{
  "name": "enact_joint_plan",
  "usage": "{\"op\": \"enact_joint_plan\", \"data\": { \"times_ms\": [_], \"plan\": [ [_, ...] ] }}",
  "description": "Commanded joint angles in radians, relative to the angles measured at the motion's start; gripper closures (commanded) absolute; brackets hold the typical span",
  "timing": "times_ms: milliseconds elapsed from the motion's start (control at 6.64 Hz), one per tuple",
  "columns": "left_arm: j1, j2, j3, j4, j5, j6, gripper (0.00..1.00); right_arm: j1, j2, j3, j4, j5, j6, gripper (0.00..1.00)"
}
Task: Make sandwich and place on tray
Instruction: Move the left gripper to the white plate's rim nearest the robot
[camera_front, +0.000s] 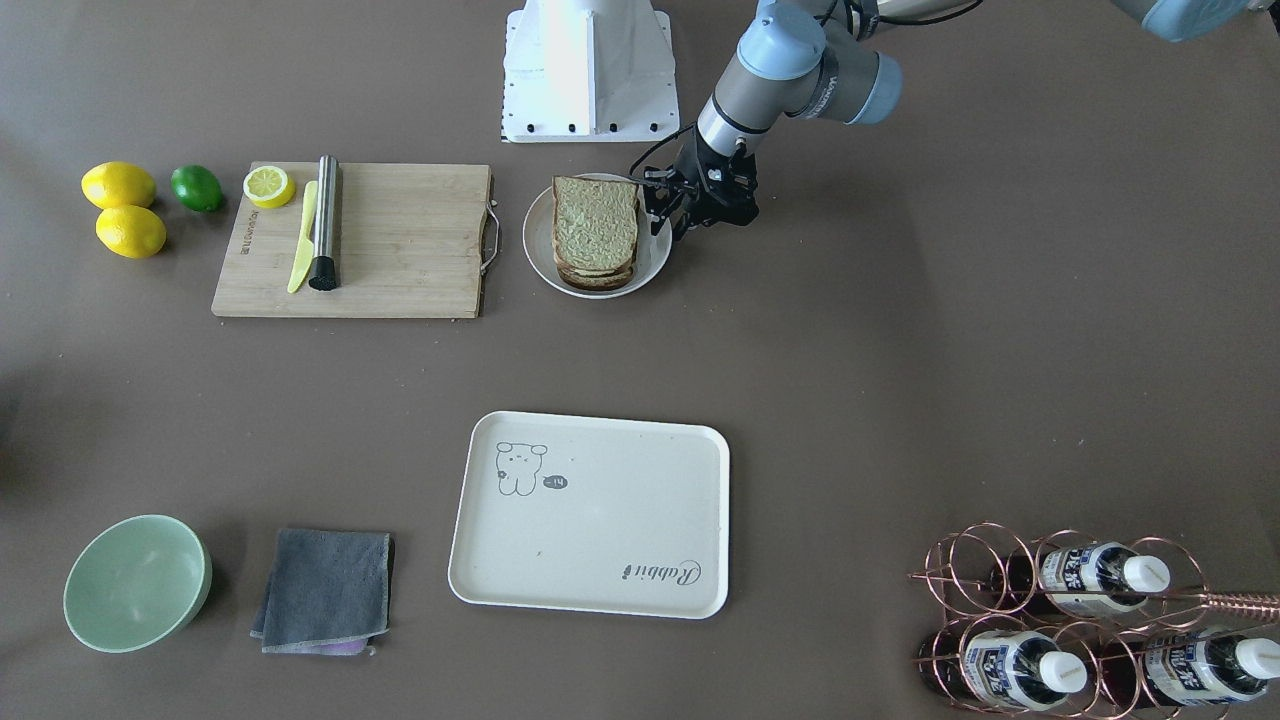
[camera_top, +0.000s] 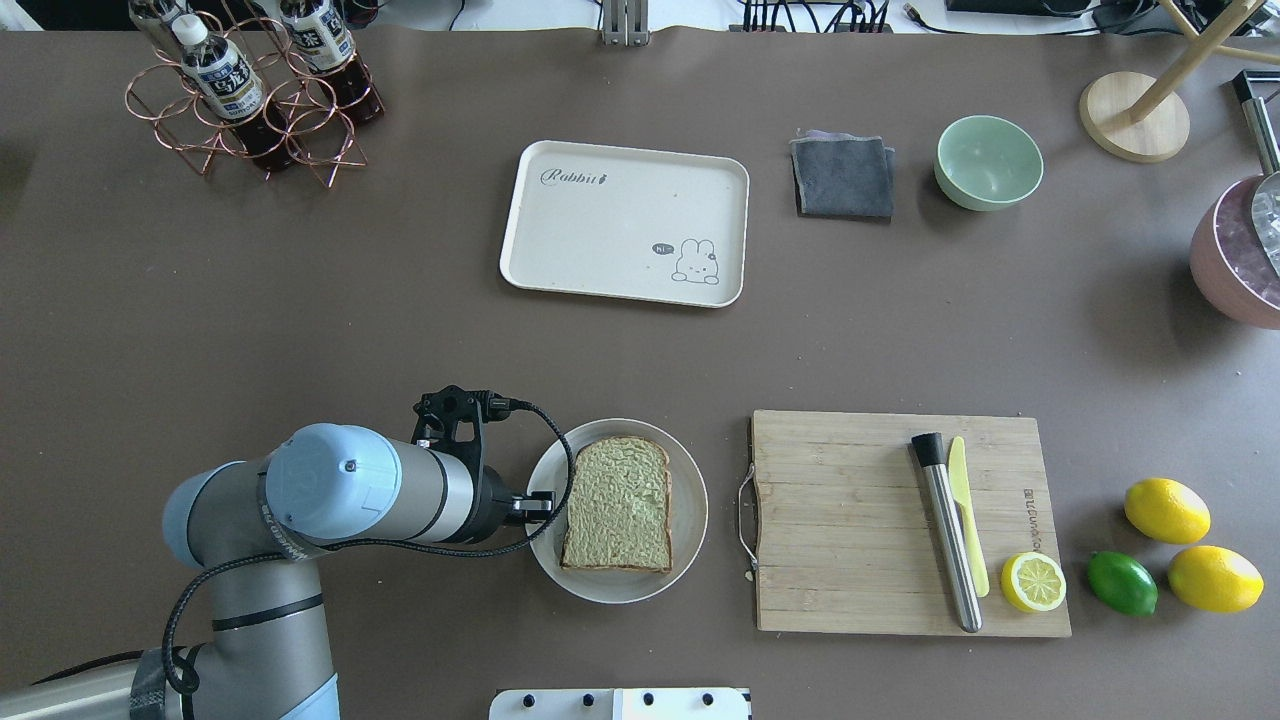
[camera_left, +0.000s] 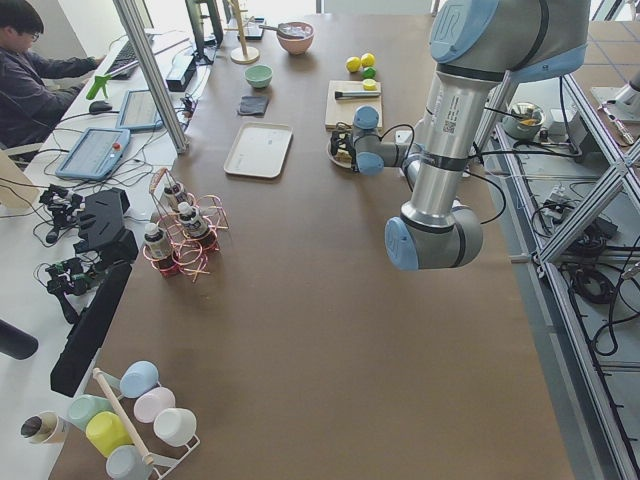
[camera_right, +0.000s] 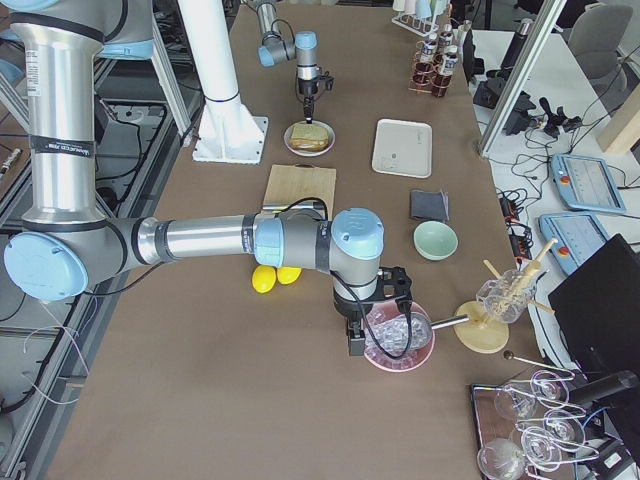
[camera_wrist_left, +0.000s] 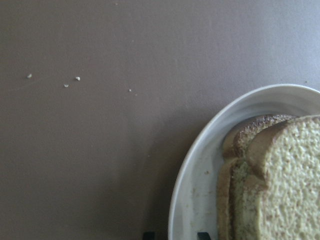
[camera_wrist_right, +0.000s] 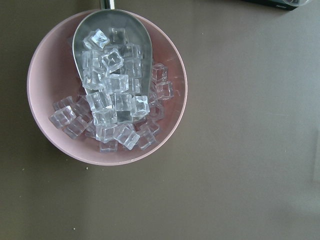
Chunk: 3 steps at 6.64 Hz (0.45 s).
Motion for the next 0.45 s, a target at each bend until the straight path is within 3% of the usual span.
{"op": "enact_joint_plan", "data": {
  "times_ms": [0,301],
  "plan": [
    [-0.001,-0.003,0.009,0.0,-0.001,0.0,1.0,0.002,-0.002,0.0,0.002,0.0,0.0,0.0],
    [-0.017,-0.005,0.003,0.0,-0.003,0.0,1.0,0.0,-0.002,-0.003,0.002,-0.014,-0.002,0.0]
  ]
}}
